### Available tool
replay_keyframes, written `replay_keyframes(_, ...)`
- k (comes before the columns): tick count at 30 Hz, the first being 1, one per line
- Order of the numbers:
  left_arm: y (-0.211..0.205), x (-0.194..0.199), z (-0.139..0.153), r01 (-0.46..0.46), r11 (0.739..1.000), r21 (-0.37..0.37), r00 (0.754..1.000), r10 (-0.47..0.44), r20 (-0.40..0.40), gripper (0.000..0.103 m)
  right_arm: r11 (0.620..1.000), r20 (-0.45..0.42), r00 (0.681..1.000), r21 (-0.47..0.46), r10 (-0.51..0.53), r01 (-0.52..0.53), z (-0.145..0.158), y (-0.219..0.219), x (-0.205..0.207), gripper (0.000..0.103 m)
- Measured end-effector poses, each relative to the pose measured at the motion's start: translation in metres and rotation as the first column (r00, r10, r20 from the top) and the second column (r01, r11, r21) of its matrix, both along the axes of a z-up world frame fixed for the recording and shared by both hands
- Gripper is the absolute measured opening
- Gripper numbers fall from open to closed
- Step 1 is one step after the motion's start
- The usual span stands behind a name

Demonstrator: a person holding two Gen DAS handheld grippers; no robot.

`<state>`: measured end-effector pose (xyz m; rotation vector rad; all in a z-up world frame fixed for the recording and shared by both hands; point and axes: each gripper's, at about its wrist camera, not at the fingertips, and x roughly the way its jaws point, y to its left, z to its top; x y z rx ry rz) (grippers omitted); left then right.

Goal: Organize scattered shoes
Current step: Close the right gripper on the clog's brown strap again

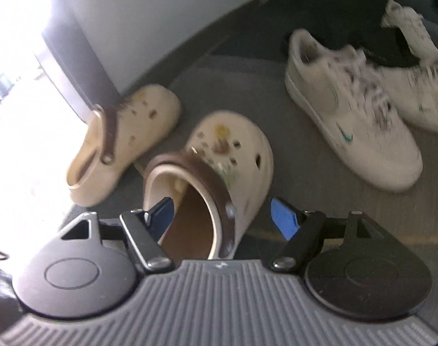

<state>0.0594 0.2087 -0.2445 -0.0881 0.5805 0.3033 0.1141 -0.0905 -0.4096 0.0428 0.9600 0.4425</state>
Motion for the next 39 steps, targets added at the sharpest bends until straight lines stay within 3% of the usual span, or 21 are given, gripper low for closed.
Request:
replay_keyframes(4, 0.003, 0.003, -0.006, -0.023, 0.998, -0.065, 0.998, 0.019, -0.060, 0.103, 0.996, -0.014, 0.995, 0.001, -0.094, 0.094, -0.034, 0.019, 0.001, 0.071)
replay_keyframes(8, 0.008, 0.004, -0.012, -0.028, 0.998, -0.048, 0.994, 0.023, -0.105, 0.103, 0.978, -0.014, 0.980, 0.060, -0.197, 0.198, -0.050, 0.027, 0.002, 0.070)
replay_keyframes(9, 0.007, 0.002, -0.014, -0.040, 0.999, -0.032, 0.993, 0.036, -0.108, 0.103, 0.971, -0.011, 0.975, 0.081, -0.223, 0.223, -0.053, 0.029, 0.002, 0.066)
replay_keyframes(10, 0.007, 0.000, -0.016, -0.050, 0.999, -0.021, 0.993, 0.047, -0.111, 0.103, 0.964, -0.008, 0.969, 0.094, -0.247, 0.247, -0.057, 0.031, 0.001, 0.050)
replay_keyframes(13, 0.007, 0.002, -0.018, -0.063, 0.998, -0.025, 0.989, 0.059, -0.136, 0.103, 0.945, 0.009, 0.948, 0.088, -0.318, 0.316, -0.058, 0.037, -0.004, 0.037)
replay_keyframes(16, 0.001, 0.003, -0.017, -0.024, 1.000, -0.012, 0.991, 0.022, -0.129, 0.103, 0.910, -0.020, 0.919, 0.132, -0.395, 0.394, -0.057, 0.033, -0.004, 0.032)
replay_keyframes(22, -0.009, 0.007, -0.015, 0.010, 1.000, -0.002, 0.995, -0.011, -0.103, 0.103, 0.857, -0.058, 0.880, 0.206, -0.472, 0.473, -0.049, 0.036, -0.001, 0.029)
replay_keyframes(26, -0.013, 0.003, -0.012, 0.023, 0.999, -0.024, 0.995, -0.025, -0.096, 0.103, 0.795, -0.095, 0.827, 0.236, -0.554, 0.559, -0.047, 0.039, 0.004, 0.027)
replay_keyframes(30, -0.012, -0.002, -0.008, 0.024, 1.000, 0.001, 0.997, -0.024, -0.079, 0.103, 0.765, -0.055, 0.796, 0.246, -0.602, 0.595, -0.043, 0.056, 0.013, 0.027)
replay_keyframes(33, -0.009, 0.003, -0.009, 0.002, 0.999, 0.037, 0.993, 0.002, -0.118, 0.103, 0.752, -0.044, 0.779, 0.234, -0.625, 0.616, -0.044, 0.070, 0.016, 0.027)
replay_keyframes(37, 0.001, 0.008, -0.009, -0.042, 0.999, -0.001, 0.991, 0.041, -0.128, 0.103, 0.667, -0.085, 0.698, 0.235, -0.711, 0.707, -0.051, 0.091, 0.021, 0.027)
replay_keyframes(39, 0.005, 0.008, -0.010, -0.044, 0.999, -0.020, 0.990, 0.041, -0.135, 0.103, 0.680, -0.082, 0.709, 0.225, -0.700, 0.698, -0.051, 0.099, 0.024, 0.029)
